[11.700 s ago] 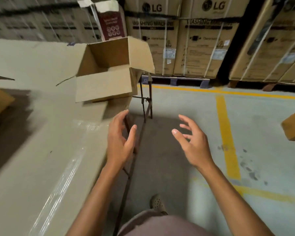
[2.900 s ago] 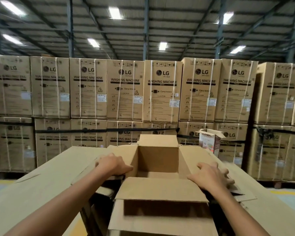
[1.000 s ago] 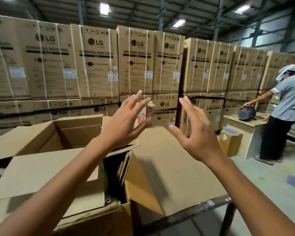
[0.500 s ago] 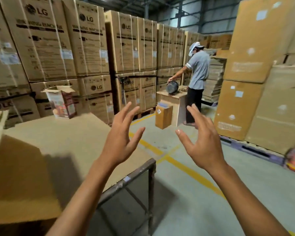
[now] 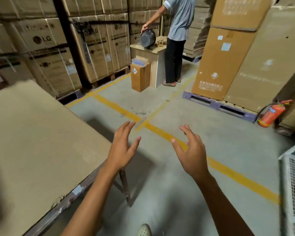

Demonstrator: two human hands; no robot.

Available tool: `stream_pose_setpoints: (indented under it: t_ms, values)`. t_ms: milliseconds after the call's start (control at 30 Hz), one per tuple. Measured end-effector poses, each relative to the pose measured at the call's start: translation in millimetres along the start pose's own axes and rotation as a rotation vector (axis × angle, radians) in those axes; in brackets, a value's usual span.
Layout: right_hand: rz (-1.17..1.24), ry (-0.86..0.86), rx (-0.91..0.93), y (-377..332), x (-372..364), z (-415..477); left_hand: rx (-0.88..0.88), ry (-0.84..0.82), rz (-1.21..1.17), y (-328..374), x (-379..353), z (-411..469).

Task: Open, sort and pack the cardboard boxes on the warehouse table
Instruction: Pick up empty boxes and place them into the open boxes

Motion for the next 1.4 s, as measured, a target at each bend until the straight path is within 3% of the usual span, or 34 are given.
stream_pose_setpoints:
  t_ms: [400,767,933,1133,1400]
  values:
    - [0.041,-0.247,-0.143,84,-155,139,0.224,-0.054,0.057,-138,-54,111]
    - [-0.044,-0.528,0.041,124,-301,351,0.507,0.056,0.185,-250,-96,256]
    - [0.010,-0.629,0.228,100,-343,444,0.498,0.188,0.157,-264,-88,340]
    - [0.114,-0.714,0.328,62,-409,513,0.464,0.379,0.200,-286,-58,402]
    - [0.172,-0.799,0.464,-3,-532,587,0.557,0.578,0.260,-378,3,446]
Point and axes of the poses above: each hand's wrist, its own z-axis towards the middle knuckle, its own x-axis out of the back of the hand, y = z × x, the point moved 7 cm from there along z, towards the middle knuckle, and after that the axes turned 8 degrees about -z, right-handed, at the moved point
